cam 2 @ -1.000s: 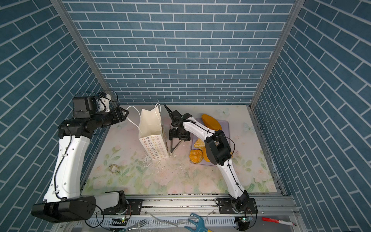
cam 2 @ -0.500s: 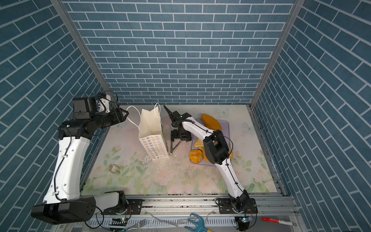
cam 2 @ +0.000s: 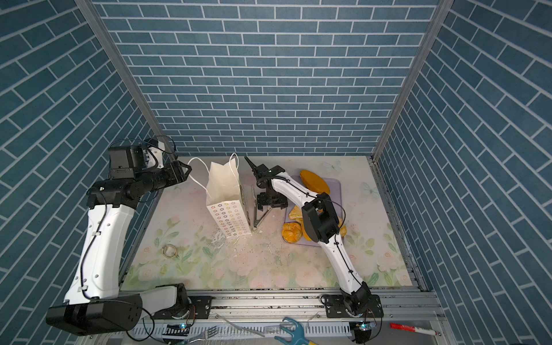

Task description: Place the fake bread into the paper bag

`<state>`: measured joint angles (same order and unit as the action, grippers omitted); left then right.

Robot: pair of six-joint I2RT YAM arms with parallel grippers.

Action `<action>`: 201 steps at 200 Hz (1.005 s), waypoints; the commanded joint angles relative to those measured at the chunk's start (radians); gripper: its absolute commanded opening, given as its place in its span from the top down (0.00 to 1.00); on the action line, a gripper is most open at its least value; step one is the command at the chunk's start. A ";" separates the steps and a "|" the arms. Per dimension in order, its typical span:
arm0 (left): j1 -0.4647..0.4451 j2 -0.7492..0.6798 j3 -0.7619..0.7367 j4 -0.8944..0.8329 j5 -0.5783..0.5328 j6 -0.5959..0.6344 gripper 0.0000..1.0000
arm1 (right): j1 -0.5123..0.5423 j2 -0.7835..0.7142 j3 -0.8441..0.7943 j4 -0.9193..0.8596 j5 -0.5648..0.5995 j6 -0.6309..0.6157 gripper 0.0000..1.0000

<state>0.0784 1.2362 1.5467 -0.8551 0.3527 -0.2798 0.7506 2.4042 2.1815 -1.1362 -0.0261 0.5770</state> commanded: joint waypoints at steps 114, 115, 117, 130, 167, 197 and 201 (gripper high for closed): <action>0.005 -0.020 -0.031 0.040 0.013 -0.015 0.33 | -0.025 -0.005 0.012 -0.156 0.073 -0.077 0.23; 0.005 -0.021 -0.031 0.039 0.013 -0.015 0.33 | -0.025 -0.006 0.010 -0.157 0.073 -0.077 0.23; 0.004 -0.021 -0.032 0.039 0.013 -0.015 0.33 | -0.026 -0.007 0.007 -0.158 0.075 -0.078 0.23; 0.004 -0.022 -0.029 0.036 0.010 -0.013 0.33 | -0.031 -0.022 -0.015 -0.156 0.080 -0.082 0.23; 0.004 -0.031 -0.030 0.034 0.006 -0.011 0.33 | -0.033 -0.117 -0.097 -0.066 0.082 -0.052 0.20; 0.005 -0.028 -0.022 0.035 0.009 -0.014 0.33 | -0.026 -0.204 -0.200 0.087 -0.031 -0.007 0.13; 0.004 -0.028 -0.023 0.036 0.008 -0.014 0.33 | -0.023 -0.205 -0.211 0.100 -0.042 -0.004 0.13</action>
<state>0.0784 1.2224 1.5169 -0.8318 0.3595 -0.2928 0.7231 2.2871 2.0205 -1.1488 0.0029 0.5259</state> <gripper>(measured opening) 0.671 0.860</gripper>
